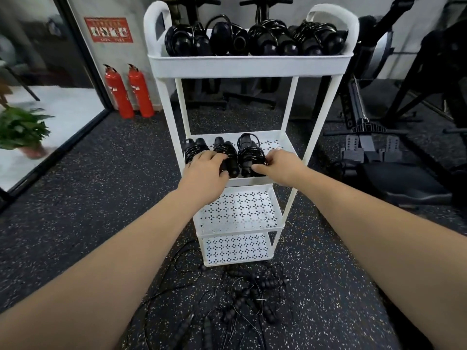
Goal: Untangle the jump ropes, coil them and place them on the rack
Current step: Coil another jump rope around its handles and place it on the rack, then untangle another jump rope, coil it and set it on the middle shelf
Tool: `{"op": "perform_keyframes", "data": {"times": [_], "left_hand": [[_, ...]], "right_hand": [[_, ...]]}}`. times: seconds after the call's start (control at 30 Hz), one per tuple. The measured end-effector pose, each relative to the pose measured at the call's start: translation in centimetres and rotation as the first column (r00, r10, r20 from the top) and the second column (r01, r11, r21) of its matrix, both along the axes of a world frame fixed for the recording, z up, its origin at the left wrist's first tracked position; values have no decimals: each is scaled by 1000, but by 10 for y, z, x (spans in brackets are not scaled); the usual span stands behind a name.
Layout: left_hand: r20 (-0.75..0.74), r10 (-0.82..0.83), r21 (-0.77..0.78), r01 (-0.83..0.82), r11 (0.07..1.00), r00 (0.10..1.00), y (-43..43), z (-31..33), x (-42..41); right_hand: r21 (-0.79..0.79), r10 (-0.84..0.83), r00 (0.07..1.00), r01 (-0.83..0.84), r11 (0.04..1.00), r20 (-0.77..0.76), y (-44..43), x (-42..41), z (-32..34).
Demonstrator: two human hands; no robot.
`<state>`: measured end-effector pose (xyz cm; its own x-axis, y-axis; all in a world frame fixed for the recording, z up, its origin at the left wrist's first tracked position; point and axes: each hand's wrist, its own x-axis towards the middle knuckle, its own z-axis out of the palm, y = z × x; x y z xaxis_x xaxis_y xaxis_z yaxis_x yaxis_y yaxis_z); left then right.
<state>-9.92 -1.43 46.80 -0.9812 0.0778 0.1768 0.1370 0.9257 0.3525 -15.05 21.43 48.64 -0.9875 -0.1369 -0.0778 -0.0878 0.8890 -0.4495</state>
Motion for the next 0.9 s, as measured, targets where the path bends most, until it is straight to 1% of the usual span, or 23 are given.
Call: {"op": "perform_keyframes", "data": {"times": [0.13, 0.2, 0.27, 0.33, 0.37, 0.43, 0.5, 0.53, 0.63, 0.73, 0.8, 0.9], "left_hand": [[-32, -9, -3, 9, 1000, 999, 1, -1, 7], [-99, -19, 1, 19, 1000, 995, 4, 1, 16], [-213, -35, 18, 40, 999, 977, 5, 1, 31], [-282, -85, 38, 100, 994, 956, 7, -6, 50], [-285, -126, 40, 143, 989, 950, 9, -15, 61], [-239, -215, 29, 228, 973, 947, 11, -40, 79], [-138, -281, 30, 288, 957, 950, 14, -75, 94], [-73, -297, 34, 300, 953, 952, 16, -93, 100], [143, -312, 67, 305, 950, 939, 21, -151, 109], [302, -308, 114, 287, 951, 902, 27, -207, 114], [393, -291, 131, 260, 957, 872, 32, -244, 114], [488, -274, 124, 244, 962, 829, 38, -296, 114]], "right_hand": [[-30, 5, 1000, -5, 1000, 6, 3, 4, 6], [-67, 3, 1000, -4, 998, -10, 6, 12, 12], [-92, 8, 994, -18, 996, -110, 9, 23, 13], [-85, 23, 964, -47, 995, -264, 14, 39, 5], [-72, 37, 941, -65, 995, -338, 17, 49, -2], [-50, 73, 892, -106, 993, -445, 22, 73, -21], [-49, 103, 859, -147, 988, -501, 28, 100, -49], [-56, 116, 859, -166, 985, -498, 31, 112, -67], [-89, 153, 917, -199, 976, -367, 44, 142, -126], [-117, 145, 976, -165, 979, -163, 56, 165, -191], [-122, 113, 993, -117, 986, -36, 64, 172, -233], [-97, 74, 987, -61, 993, 143, 75, 179, -298]]}}
